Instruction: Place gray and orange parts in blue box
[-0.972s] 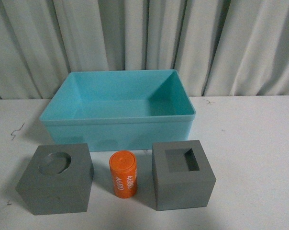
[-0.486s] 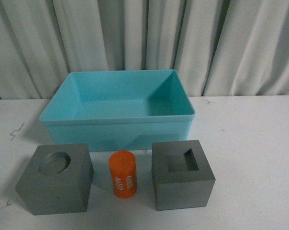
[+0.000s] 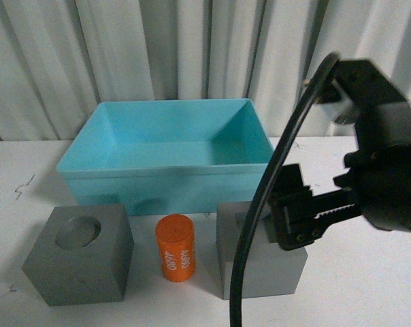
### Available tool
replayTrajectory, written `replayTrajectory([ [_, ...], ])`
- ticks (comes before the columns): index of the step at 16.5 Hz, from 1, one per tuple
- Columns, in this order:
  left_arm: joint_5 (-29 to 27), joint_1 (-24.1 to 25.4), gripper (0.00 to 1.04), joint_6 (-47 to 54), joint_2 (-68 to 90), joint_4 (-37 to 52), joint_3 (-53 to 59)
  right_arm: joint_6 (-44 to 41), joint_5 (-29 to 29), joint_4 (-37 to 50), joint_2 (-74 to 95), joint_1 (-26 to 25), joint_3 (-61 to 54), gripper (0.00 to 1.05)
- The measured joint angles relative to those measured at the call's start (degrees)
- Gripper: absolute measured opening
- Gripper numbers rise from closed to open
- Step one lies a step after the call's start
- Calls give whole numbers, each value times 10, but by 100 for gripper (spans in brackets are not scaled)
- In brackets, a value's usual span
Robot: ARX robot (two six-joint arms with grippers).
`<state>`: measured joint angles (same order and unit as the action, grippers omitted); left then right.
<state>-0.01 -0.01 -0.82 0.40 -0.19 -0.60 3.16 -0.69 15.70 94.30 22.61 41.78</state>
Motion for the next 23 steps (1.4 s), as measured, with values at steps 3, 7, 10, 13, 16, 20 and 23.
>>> replayTrajectory([
  [3,0,0,98,0,0,0,0,47,14,-15,85,7,48,98],
  [7,0,0,98,0,0,0,0,74,24,-55,144,26,92,98],
  [10,0,0,98,0,0,0,0,106,43,-63,160,26,99,98],
  [13,0,0,98,0,0,0,0,141,45,-70,170,23,110,72],
  [16,0,0,98,0,0,0,0,151,42,-72,170,9,112,36],
  [20,0,0,98,0,0,0,0,145,51,-83,121,-17,76,19],
  [23,0,0,98,0,0,0,0,106,22,-107,5,-48,84,19],
])
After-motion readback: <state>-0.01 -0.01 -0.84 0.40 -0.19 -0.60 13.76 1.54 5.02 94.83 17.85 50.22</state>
